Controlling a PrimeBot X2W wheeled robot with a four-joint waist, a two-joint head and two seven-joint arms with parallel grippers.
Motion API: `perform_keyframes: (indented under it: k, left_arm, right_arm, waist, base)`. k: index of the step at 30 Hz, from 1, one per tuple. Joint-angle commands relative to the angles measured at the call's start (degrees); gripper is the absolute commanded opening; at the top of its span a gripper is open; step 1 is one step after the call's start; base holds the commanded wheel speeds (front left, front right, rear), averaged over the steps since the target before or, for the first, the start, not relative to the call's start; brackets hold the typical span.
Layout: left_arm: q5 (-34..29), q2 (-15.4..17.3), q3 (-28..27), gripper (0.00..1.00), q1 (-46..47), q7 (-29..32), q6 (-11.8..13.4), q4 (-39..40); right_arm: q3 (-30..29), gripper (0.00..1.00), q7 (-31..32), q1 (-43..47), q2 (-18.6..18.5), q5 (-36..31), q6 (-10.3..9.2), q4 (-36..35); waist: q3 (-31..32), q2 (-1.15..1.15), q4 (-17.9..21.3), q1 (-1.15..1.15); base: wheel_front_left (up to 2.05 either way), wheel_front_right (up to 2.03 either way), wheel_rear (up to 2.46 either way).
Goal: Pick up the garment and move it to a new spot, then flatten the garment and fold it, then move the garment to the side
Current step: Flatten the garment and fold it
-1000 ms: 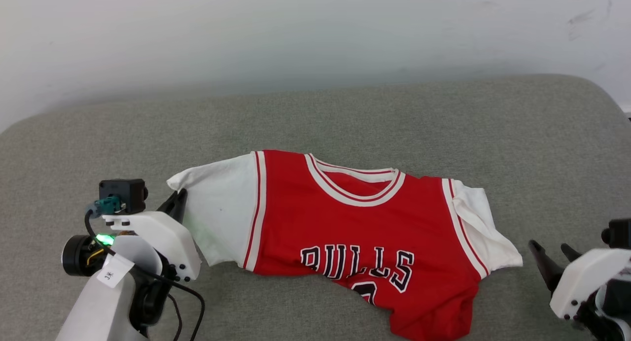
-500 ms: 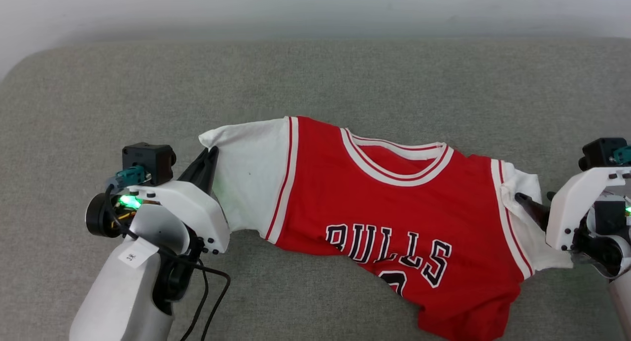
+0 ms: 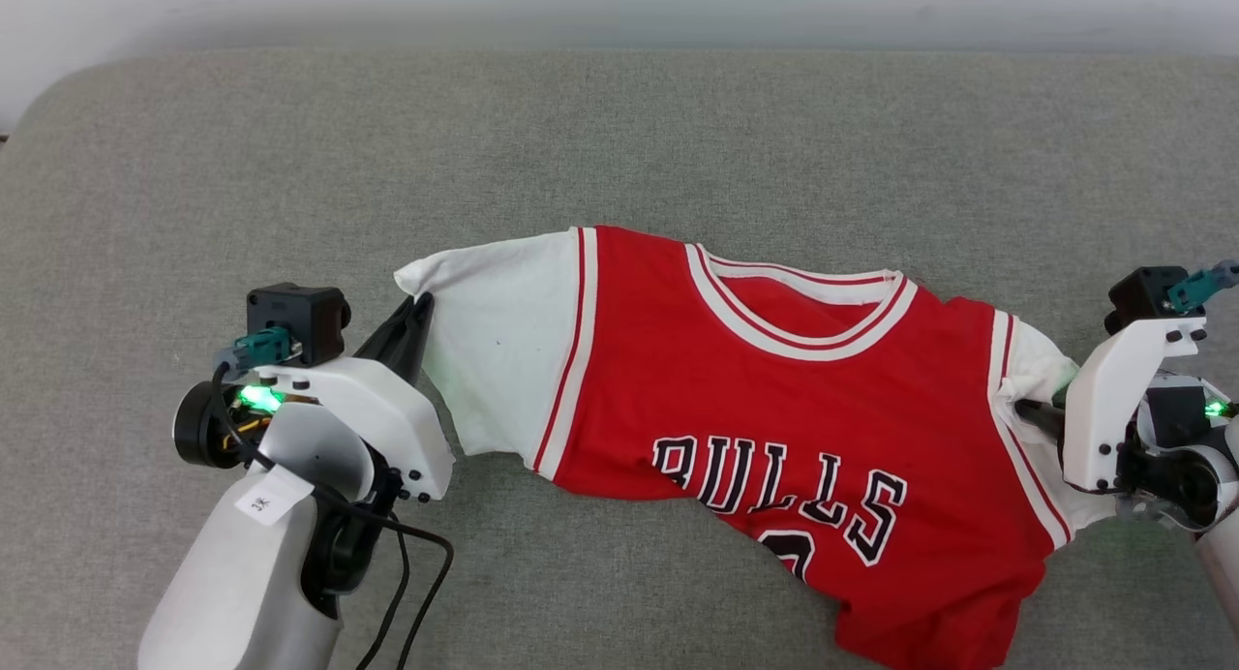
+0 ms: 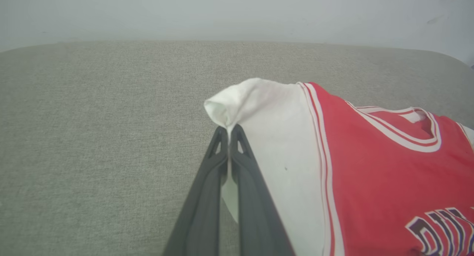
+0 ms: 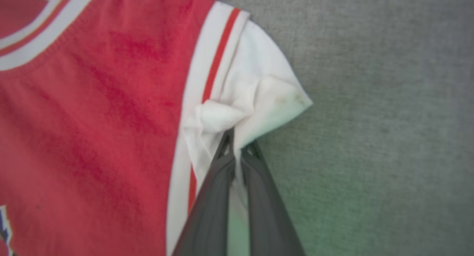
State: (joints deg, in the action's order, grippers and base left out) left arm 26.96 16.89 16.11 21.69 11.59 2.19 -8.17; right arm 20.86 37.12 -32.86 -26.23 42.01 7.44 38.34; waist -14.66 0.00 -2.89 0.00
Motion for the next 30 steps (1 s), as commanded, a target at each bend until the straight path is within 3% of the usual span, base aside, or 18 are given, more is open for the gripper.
perform_keyframes:
  k: [1,6,16,23,30]
  left_arm:
    - [0.05,0.25,-0.19,0.00,0.64,-0.11,-0.08,-0.14]
    - [0.73,0.69,-1.48,0.00,0.77,-1.58,0.40,-0.59]
    - [1.91,2.71,-5.38,0.00,7.50,-4.33,0.57,-5.23]
    - [2.00,4.09,-7.79,0.00,23.25,-7.26,-0.43,-15.65]
    - [0.79,5.59,-8.75,0.00,38.20,-9.94,-0.66,-22.80]
  right_arm:
    - [1.84,0.00,0.35,2.04,0.68,0.28,0.03,1.97]
    - [2.33,0.00,-5.37,-2.64,-3.09,-0.63,-0.01,0.42]
    - [0.80,0.00,-13.91,-9.63,-4.26,-5.29,0.00,-2.65]
    - [-2.57,0.00,-18.28,-20.37,-2.25,-13.77,-0.01,-3.63]
    - [-5.60,0.00,-21.74,-32.45,-1.07,-19.47,-0.02,-3.05]
  waist:
    - [0.35,0.00,0.22,0.00]
    - [2.34,0.00,1.29,0.00]
    - [6.96,0.00,4.69,0.00]
    - [6.45,0.00,6.82,0.00]
    - [1.67,0.00,7.55,0.00]
  base:
    - [0.00,0.00,0.00]
    - [0.00,0.00,0.00]
    - [0.00,0.00,0.00]
    - [0.00,0.00,0.00]
    - [0.00,0.00,0.00]
